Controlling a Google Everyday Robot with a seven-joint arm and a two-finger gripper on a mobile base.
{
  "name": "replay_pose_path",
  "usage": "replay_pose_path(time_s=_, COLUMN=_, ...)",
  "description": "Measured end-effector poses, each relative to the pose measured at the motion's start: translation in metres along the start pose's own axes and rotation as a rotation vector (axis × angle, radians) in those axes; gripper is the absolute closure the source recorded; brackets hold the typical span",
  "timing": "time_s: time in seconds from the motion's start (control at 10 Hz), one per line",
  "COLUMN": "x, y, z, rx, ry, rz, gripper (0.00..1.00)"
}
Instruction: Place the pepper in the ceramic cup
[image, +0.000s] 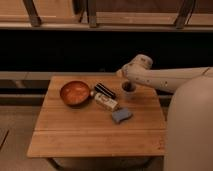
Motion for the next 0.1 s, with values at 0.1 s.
replay_pose_path(time_s=0.1, x=-0.0001, y=0.0, z=-0.0001, rx=0.0, ry=0.0, rz=0.0, gripper=0.2)
